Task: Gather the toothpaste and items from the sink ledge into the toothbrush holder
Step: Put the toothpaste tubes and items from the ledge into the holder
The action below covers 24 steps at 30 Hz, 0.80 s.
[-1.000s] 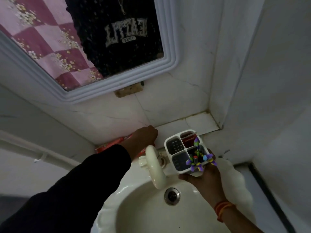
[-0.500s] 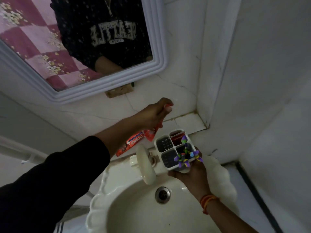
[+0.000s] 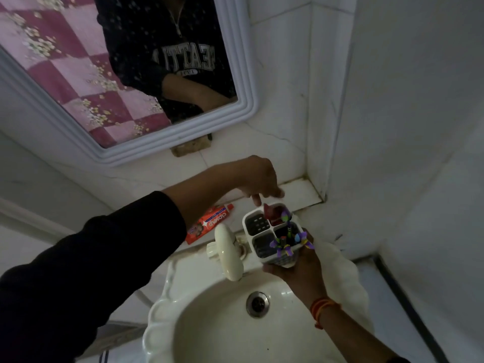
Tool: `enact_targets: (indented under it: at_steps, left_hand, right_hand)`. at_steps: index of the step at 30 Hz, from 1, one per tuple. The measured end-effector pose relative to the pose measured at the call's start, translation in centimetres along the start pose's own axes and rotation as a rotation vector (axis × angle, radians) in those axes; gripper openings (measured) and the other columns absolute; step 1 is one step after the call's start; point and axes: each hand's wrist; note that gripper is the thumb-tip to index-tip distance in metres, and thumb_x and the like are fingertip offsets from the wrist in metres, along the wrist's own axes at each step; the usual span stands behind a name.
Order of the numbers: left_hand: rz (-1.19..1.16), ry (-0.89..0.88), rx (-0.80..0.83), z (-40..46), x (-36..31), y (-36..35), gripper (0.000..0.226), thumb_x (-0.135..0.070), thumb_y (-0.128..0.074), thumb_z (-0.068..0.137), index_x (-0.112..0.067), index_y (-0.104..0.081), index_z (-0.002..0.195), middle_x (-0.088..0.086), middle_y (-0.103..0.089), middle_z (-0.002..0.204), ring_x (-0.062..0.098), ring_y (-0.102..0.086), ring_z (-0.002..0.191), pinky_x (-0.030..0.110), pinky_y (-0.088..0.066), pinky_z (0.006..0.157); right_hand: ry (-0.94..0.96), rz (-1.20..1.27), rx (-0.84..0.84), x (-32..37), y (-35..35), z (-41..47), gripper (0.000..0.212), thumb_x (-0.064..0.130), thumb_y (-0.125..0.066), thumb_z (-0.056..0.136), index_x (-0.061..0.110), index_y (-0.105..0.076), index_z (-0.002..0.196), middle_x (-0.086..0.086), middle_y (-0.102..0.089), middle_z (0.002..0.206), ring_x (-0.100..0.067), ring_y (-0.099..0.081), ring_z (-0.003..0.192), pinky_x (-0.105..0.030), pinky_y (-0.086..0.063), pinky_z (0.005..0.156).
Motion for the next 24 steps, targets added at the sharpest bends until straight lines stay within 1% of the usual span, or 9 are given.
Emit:
enact_targets:
  at_steps: [2,3,7,10,12,15,19,21,24]
  left_hand:
    - [-0.176,0.04,-0.079,-0.9,1.2,0.5,0.032,-0.031,-0.061,0.098,-0.002,-0.071,0.104,0.007,-0.077,0.106,0.023,-0.079,0.084,0.03,-0.06,0.07]
    - [-0.204,0.064,-0.106,-1.3,2.2,0.4,0.031,-0.031,-0.059,0.1,-0.002,-0.07,0.105,0.007,-0.077,0.106,0.023,-0.079,0.083,0.03,-0.06,0.069]
    - [-0.18,0.167,-0.148,-1.6,6.5,-1.1,0.026,-0.025,-0.061,0.098,-0.005,-0.072,0.112,0.007,-0.076,0.102,0.016,-0.074,0.073,0.021,-0.059,0.062]
    - [0.074,0.177,-0.104,-0.5,9.9,-3.1,0.03,-0.027,-0.062,0.096,-0.008,-0.072,0.118,0.009,-0.074,0.115,0.024,-0.071,0.1,0.032,-0.056,0.091]
    - [0.184,0.178,-0.077,0.5,11.7,-4.8,0.036,-0.028,-0.064,0.093,-0.01,-0.069,0.124,0.01,-0.069,0.127,0.026,-0.063,0.115,0.031,-0.048,0.099]
    - [0.232,0.183,-0.098,2.3,14.3,-7.4,0.045,-0.025,-0.068,0.088,-0.01,-0.062,0.13,0.013,-0.063,0.131,0.029,-0.06,0.119,0.032,-0.047,0.098]
    - [0.188,0.179,-0.238,3.5,15.7,-9.8,0.04,-0.02,-0.063,0.091,-0.008,-0.059,0.129,0.018,-0.057,0.127,0.036,-0.06,0.116,0.037,-0.049,0.094]
    - [0.197,0.192,-0.26,3.8,15.9,-10.4,0.035,-0.022,-0.06,0.094,-0.006,-0.059,0.125,0.018,-0.058,0.126,0.036,-0.06,0.115,0.039,-0.048,0.094]
    - [0.236,0.186,-0.281,3.8,15.9,-10.7,0.037,-0.032,-0.058,0.096,-0.006,-0.055,0.122,0.018,-0.059,0.119,0.036,-0.06,0.111,0.042,-0.051,0.088]
  right_hand:
    - [0.0,0.01,-0.004,0.0,0.1,0.1,0.104,0.032,-0.102,0.047,0.017,-0.049,0.135,0.014,-0.061,0.125,0.0,-0.061,0.117,0.0,-0.047,0.088]
    - [0.0,0.011,-0.003,0.0,0.1,0.1,0.103,0.032,-0.102,0.047,0.017,-0.05,0.134,0.012,-0.062,0.125,-0.001,-0.061,0.117,0.0,-0.047,0.088]
    - [-0.013,-0.008,-0.006,-0.3,-0.1,0.3,0.101,0.035,-0.102,0.046,0.016,-0.054,0.132,0.01,-0.065,0.123,-0.001,-0.063,0.113,0.001,-0.047,0.085]
    - [-0.013,-0.028,-0.003,-0.7,-0.1,0.3,0.098,0.041,-0.101,0.045,0.016,-0.059,0.13,0.009,-0.068,0.121,0.001,-0.064,0.112,0.002,-0.046,0.085]
    - [-0.011,-0.042,0.003,-0.8,-0.1,0.3,0.096,0.043,-0.1,0.046,0.017,-0.062,0.13,0.007,-0.069,0.121,0.0,-0.064,0.112,0.002,-0.046,0.085]
    - [-0.017,-0.05,0.006,-0.8,-0.2,0.4,0.091,0.04,-0.101,0.047,0.017,-0.065,0.127,0.006,-0.071,0.12,-0.001,-0.065,0.111,0.002,-0.045,0.085]
    - [-0.03,-0.039,-0.01,-1.2,-0.3,0.5,0.086,0.032,-0.102,0.049,0.014,-0.066,0.125,0.003,-0.072,0.119,0.017,-0.061,0.108,0.004,-0.044,0.083]
    - [-0.02,-0.052,-0.016,-1.3,-0.4,0.5,0.086,0.031,-0.101,0.049,0.011,-0.067,0.125,0.001,-0.071,0.119,0.025,-0.056,0.106,0.006,-0.042,0.083]
    - [-0.016,-0.06,-0.016,-1.5,-0.5,0.5,0.086,0.032,-0.101,0.05,0.01,-0.066,0.126,0.0,-0.071,0.119,0.027,-0.054,0.106,0.006,-0.041,0.083]
Point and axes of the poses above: each hand's wrist, its own z-axis towards the middle knuckle, its own y-axis out of the back of the hand, x = y × z
